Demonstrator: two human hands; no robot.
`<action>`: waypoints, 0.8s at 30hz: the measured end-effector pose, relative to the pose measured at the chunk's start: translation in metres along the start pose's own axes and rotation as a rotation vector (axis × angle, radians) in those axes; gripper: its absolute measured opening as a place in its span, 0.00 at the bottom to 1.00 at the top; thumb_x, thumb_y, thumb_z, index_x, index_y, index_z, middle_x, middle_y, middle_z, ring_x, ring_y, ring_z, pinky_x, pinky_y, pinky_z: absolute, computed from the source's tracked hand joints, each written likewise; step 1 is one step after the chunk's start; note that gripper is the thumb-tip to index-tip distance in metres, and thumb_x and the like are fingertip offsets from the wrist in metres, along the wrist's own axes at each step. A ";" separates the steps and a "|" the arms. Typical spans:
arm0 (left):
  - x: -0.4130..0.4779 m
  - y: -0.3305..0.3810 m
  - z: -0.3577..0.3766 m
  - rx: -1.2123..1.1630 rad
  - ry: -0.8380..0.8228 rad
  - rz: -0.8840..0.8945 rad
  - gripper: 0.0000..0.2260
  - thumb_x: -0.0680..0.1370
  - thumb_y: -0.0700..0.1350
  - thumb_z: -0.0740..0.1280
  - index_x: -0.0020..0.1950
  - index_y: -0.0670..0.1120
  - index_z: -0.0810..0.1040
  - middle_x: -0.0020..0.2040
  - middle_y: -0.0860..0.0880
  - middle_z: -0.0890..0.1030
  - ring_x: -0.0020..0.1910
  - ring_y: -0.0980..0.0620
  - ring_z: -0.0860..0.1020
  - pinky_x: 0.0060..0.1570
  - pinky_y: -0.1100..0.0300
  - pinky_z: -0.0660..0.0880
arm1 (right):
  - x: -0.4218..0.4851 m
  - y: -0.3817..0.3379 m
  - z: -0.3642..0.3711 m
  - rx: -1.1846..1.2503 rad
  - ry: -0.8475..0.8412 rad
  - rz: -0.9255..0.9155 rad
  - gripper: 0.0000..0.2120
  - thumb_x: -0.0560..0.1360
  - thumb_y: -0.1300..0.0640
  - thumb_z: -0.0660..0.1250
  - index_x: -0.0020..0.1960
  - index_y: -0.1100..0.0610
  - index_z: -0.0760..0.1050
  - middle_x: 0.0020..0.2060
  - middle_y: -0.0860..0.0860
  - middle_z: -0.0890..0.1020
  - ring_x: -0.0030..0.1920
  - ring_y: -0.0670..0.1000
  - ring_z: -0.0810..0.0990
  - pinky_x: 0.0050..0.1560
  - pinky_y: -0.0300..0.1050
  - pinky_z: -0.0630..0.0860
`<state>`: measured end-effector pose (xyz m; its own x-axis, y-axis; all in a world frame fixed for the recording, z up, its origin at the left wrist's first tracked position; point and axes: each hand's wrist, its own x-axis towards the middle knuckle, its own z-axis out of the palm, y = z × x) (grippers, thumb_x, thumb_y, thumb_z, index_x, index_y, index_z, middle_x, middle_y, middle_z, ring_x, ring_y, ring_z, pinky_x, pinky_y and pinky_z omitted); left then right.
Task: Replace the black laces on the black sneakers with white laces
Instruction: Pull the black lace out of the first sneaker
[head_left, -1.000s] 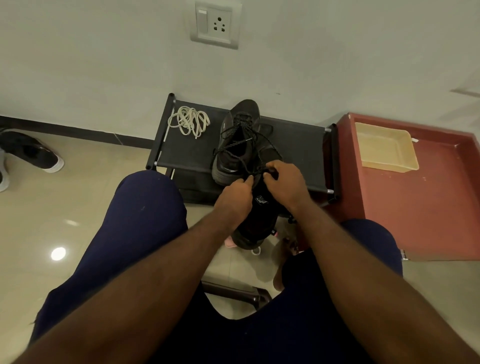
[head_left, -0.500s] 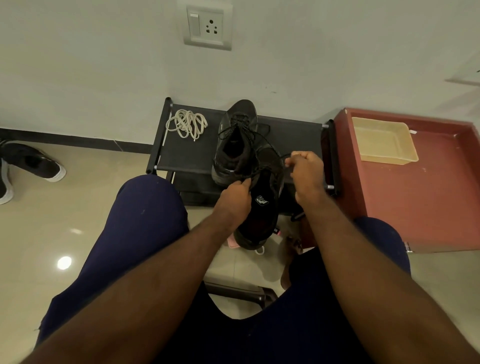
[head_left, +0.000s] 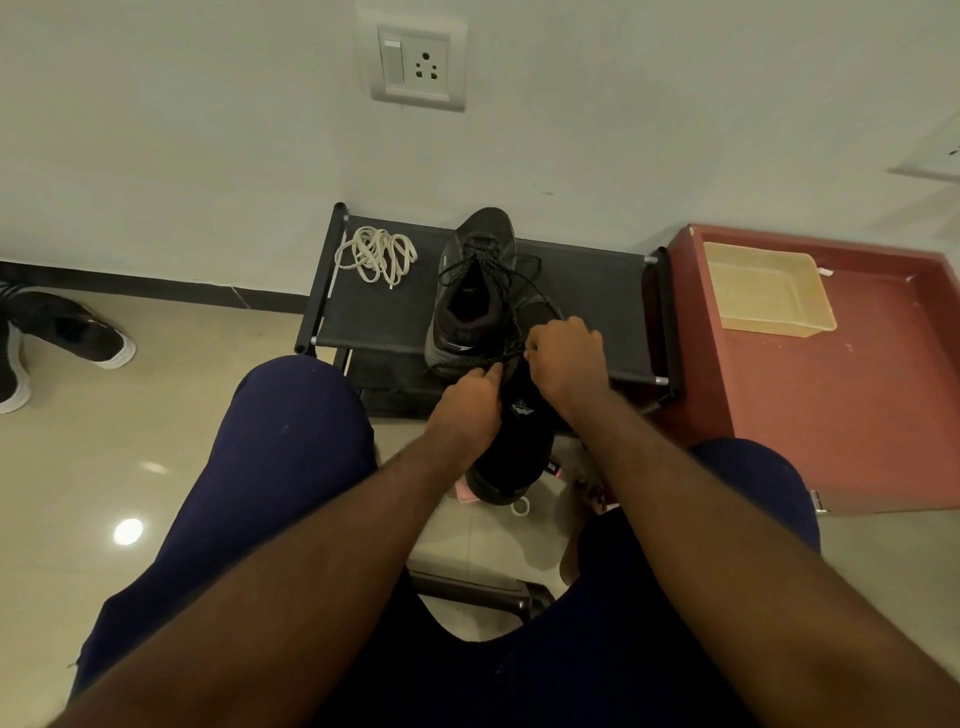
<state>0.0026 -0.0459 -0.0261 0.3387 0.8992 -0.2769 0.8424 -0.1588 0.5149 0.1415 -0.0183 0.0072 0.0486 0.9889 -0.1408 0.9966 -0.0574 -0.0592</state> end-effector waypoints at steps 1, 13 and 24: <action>0.000 0.000 0.000 -0.003 0.000 -0.002 0.21 0.82 0.41 0.57 0.76 0.43 0.64 0.64 0.39 0.74 0.61 0.37 0.75 0.60 0.45 0.73 | 0.001 0.001 0.002 0.031 0.020 -0.006 0.07 0.81 0.56 0.63 0.53 0.54 0.79 0.52 0.54 0.81 0.58 0.58 0.74 0.57 0.55 0.70; 0.002 0.001 0.000 0.011 -0.004 -0.016 0.22 0.83 0.42 0.57 0.78 0.44 0.62 0.64 0.41 0.74 0.61 0.39 0.75 0.61 0.45 0.73 | -0.018 0.025 -0.010 1.637 0.121 0.490 0.07 0.82 0.63 0.58 0.48 0.55 0.71 0.35 0.52 0.81 0.35 0.51 0.80 0.40 0.47 0.76; -0.001 -0.002 0.001 -0.008 0.001 0.010 0.23 0.82 0.42 0.56 0.78 0.44 0.62 0.63 0.40 0.75 0.59 0.39 0.76 0.58 0.46 0.74 | -0.010 -0.003 0.001 -0.009 -0.086 0.031 0.11 0.82 0.52 0.62 0.59 0.54 0.80 0.56 0.55 0.79 0.62 0.58 0.73 0.61 0.57 0.69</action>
<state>0.0016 -0.0469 -0.0279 0.3468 0.8981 -0.2704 0.8353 -0.1646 0.5246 0.1376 -0.0282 0.0083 0.0742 0.9711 -0.2270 0.9953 -0.0865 -0.0446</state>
